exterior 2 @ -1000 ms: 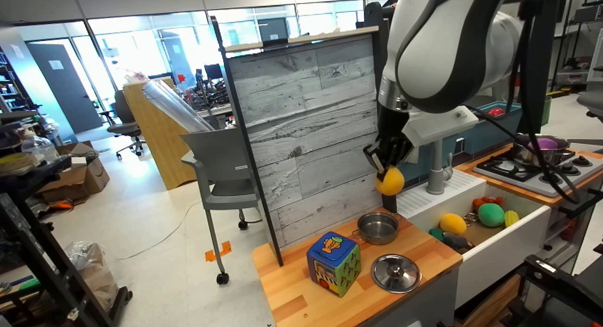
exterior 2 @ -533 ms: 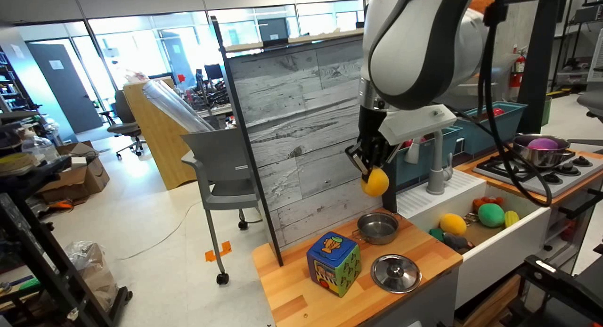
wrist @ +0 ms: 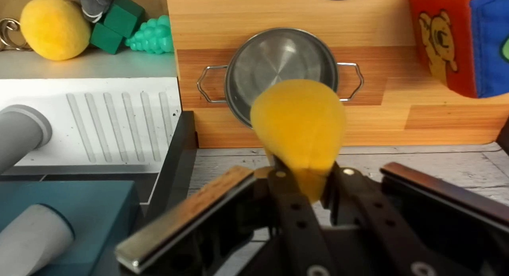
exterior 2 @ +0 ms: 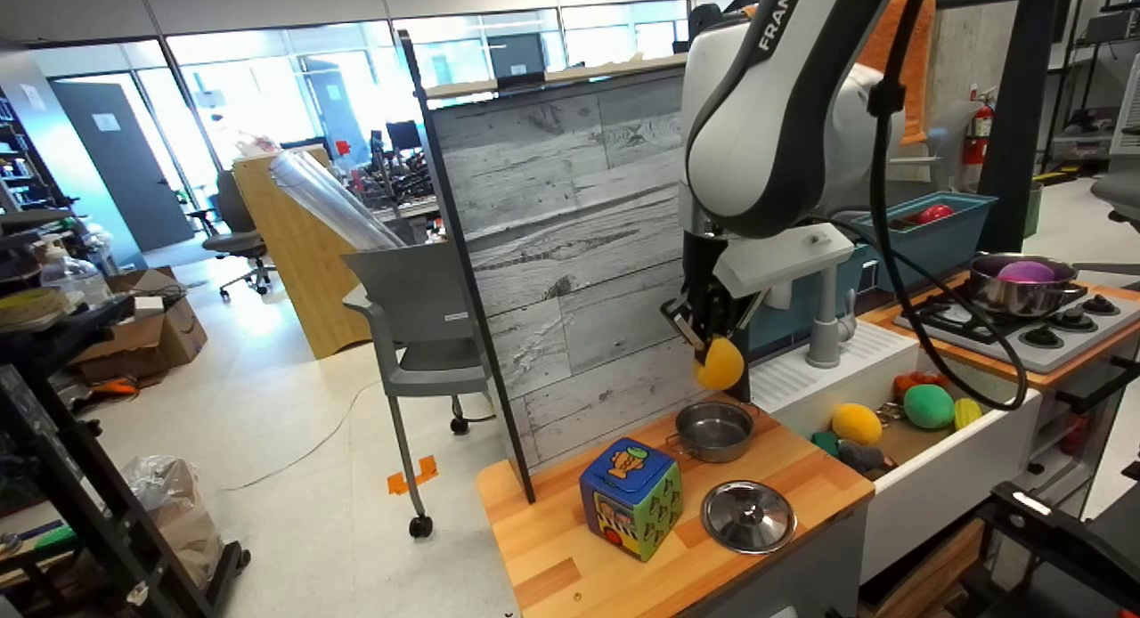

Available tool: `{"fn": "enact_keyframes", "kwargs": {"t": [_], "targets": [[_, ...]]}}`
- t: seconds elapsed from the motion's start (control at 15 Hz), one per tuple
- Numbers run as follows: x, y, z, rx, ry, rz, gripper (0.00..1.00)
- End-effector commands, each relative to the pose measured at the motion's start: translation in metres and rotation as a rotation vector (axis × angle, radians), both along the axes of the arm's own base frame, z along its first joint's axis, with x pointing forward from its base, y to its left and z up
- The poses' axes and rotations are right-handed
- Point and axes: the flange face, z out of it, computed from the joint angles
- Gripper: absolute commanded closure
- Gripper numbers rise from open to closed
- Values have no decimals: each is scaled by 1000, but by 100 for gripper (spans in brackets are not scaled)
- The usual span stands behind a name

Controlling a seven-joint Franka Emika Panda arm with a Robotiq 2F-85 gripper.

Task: Pick up the toy on the countertop and put it in the small pot.

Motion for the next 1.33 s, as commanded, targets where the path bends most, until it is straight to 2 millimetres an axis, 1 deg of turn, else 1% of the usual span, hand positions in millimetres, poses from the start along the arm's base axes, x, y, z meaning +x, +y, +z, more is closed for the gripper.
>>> {"fn": "enact_keyframes", "kwargs": {"t": [0.0,0.2,0.47,0.87,0.93,1.0,1.27], "targets": [[12,4,-21,4,15,-27,95],[18,5,-41,13,5,-45,95],[25,6,-60,24,-9,-66,95],[31,8,-81,22,-14,-68,95],[31,7,-83,17,-12,-72,56],[31,6,-85,17,-12,-75,56],[32,5,-89,18,-15,-77,27]]}}
